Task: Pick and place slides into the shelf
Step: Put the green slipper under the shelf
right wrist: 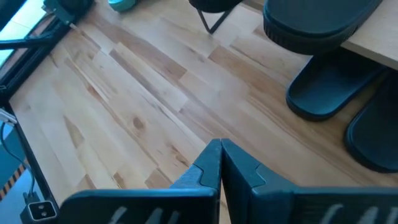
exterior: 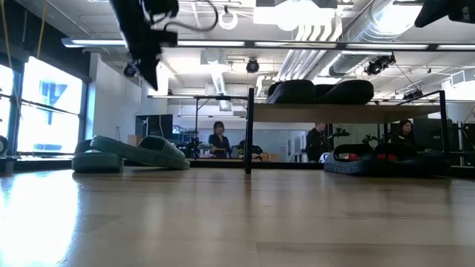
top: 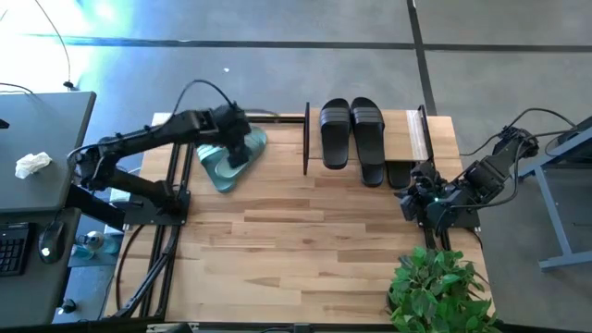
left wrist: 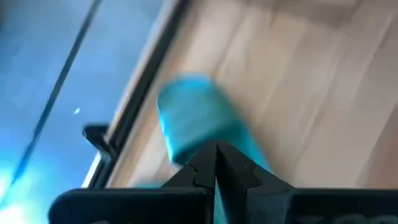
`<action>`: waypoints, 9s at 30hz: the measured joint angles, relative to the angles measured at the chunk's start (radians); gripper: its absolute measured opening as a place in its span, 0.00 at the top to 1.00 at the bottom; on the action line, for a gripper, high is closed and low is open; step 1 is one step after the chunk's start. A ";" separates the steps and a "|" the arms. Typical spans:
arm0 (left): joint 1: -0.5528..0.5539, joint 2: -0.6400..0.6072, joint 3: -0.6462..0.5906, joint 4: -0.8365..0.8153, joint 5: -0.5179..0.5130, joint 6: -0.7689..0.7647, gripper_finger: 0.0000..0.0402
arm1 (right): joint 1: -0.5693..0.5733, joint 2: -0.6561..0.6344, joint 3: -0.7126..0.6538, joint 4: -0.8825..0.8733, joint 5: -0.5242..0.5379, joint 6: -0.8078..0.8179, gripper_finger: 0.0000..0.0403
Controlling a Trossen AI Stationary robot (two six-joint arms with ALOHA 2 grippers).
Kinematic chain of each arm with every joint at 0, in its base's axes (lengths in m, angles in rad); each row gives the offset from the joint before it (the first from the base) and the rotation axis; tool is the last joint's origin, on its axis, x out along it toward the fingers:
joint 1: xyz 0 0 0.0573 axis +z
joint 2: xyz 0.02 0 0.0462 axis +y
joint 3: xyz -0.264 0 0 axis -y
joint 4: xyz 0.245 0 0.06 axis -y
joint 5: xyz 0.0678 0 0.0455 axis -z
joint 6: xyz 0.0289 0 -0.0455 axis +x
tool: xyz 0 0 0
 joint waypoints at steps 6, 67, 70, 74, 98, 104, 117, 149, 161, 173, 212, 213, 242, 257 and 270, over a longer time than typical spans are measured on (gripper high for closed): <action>0.083 0.008 -0.192 0.120 0.011 0.144 1.00 | 0.000 0.001 0.000 0.005 0.028 -0.002 1.00; 0.092 0.289 -0.254 0.432 -0.303 0.592 0.99 | 0.000 0.001 0.000 0.014 0.083 -0.018 1.00; 0.068 0.270 -0.213 0.363 -0.317 0.471 0.98 | 0.000 0.001 0.000 0.023 0.085 -0.004 1.00; 0.021 0.234 -0.144 0.279 -0.334 0.327 0.99 | 0.000 0.000 0.000 0.038 0.085 0.019 1.00; -0.291 0.196 0.501 0.169 -0.870 0.121 1.00 | -0.266 0.153 -0.432 1.579 -0.002 -0.304 1.00; -0.303 0.218 0.501 0.233 -0.948 0.091 1.00 | -0.361 0.386 -0.410 1.820 0.030 -0.491 1.00; -0.400 0.300 0.492 0.269 -1.046 0.046 1.00 | -0.509 0.691 -0.032 1.785 0.011 -0.827 0.74; -0.412 0.316 0.493 0.322 -1.014 -0.060 1.00 | -0.646 0.706 0.043 1.767 -0.092 -0.530 0.47; -0.412 0.315 0.493 0.362 -0.965 -0.056 1.00 | -0.660 0.709 0.043 1.743 -0.110 -0.555 0.78; -0.431 0.313 0.494 0.249 -0.908 -0.072 0.87 | -0.660 0.711 0.043 1.723 -0.077 -0.622 0.91; -0.621 0.043 0.493 0.020 -0.968 -0.217 0.51 | -0.550 0.470 0.043 0.853 -0.946 -0.528 0.91; -0.621 0.043 0.493 0.016 -0.962 -0.218 0.52 | -0.533 0.470 0.043 0.816 -0.976 -0.519 0.91; -0.621 0.046 0.492 -0.189 -0.776 -0.456 0.59 | -0.060 0.266 -0.657 1.522 -0.197 0.464 0.91; -0.621 0.046 0.235 -0.151 -0.668 -0.648 0.59 | -0.105 0.270 -0.674 1.388 0.055 0.588 0.92; -0.621 0.055 -0.184 0.363 -0.280 -0.715 0.59 | -0.254 0.419 -0.673 1.458 -0.022 0.550 0.92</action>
